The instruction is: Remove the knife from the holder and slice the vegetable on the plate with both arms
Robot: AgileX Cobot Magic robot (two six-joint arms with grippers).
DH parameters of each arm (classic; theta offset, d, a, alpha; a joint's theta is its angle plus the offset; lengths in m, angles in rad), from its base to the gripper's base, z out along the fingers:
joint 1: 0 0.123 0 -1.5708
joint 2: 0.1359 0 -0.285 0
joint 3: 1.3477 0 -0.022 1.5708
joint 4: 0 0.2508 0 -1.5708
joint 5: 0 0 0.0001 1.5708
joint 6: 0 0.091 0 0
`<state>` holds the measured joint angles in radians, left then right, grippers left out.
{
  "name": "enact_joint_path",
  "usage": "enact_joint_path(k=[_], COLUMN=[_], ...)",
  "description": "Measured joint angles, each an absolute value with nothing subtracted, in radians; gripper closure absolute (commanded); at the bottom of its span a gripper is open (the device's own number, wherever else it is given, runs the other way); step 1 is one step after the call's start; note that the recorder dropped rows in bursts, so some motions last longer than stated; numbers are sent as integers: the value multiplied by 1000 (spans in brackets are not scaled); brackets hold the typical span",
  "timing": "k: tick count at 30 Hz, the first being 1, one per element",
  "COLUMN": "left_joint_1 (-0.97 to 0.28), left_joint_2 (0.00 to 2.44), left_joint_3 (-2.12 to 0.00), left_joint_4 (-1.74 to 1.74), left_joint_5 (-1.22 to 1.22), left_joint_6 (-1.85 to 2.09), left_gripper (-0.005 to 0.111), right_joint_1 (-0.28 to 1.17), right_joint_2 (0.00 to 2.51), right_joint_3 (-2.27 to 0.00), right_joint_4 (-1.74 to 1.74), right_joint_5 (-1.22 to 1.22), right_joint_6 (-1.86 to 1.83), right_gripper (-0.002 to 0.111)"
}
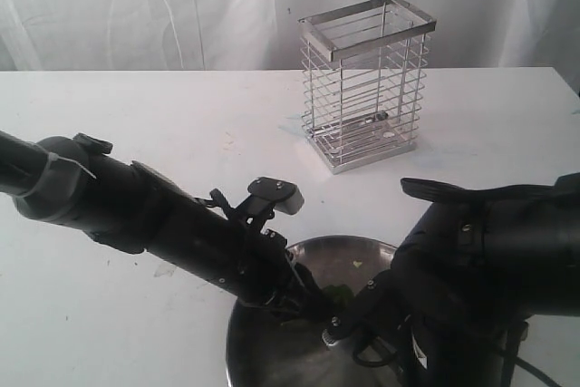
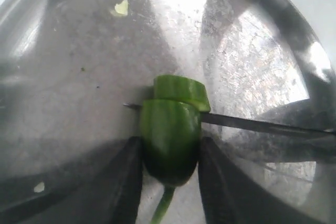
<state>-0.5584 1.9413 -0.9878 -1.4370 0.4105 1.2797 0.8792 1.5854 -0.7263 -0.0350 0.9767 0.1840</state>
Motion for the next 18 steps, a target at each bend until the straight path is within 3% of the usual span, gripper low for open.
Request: enact_joint_path(k=[18], left_joint_1=[-558], left_joint_2=[1941], left_joint_3=[-988], left_joint_4=[-1467], left_joint_5=[398], left_joint_6=[1269], left_gripper=[67], right_joint_1=[884], right_joint_2=[1585], right_joint_3=[-726], right_joint_4=[-192], right_joint_5=[978], right_joint_6=[307], right_gripper=[108])
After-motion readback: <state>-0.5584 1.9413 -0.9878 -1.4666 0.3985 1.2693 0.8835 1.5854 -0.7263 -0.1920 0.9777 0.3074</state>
